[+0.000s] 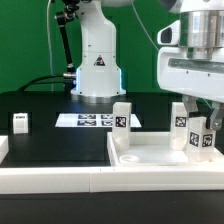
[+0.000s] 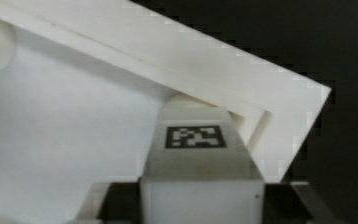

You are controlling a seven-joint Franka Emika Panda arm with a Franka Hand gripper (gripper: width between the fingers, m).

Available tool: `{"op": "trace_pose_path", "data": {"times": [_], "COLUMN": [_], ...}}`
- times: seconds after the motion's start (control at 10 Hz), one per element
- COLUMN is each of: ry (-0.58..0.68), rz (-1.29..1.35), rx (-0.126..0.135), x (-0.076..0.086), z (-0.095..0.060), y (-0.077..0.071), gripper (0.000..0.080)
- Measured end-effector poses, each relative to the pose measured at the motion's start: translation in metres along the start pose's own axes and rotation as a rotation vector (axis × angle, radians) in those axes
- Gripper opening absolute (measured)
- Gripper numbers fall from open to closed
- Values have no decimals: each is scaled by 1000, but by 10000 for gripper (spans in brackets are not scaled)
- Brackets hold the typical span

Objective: Assemble square table

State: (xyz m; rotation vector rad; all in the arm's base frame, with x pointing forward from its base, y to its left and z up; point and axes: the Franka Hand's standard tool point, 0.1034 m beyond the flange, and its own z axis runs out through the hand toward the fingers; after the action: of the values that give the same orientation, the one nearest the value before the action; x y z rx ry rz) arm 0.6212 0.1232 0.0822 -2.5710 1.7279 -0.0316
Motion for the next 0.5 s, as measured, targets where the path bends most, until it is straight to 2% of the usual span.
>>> {"op": "trace_pose_path", "data": {"times": [0.2, 0.3, 0.4, 0.5], "ry": [-12, -26, -29, -30], "rz": [178, 328, 450, 551], "rx": [12, 44, 59, 90], "x": [0, 0, 0, 0], "z": [0, 0, 0, 0], "y": [-1, -1, -2, -4], "gripper": [290, 290, 290, 290]}}
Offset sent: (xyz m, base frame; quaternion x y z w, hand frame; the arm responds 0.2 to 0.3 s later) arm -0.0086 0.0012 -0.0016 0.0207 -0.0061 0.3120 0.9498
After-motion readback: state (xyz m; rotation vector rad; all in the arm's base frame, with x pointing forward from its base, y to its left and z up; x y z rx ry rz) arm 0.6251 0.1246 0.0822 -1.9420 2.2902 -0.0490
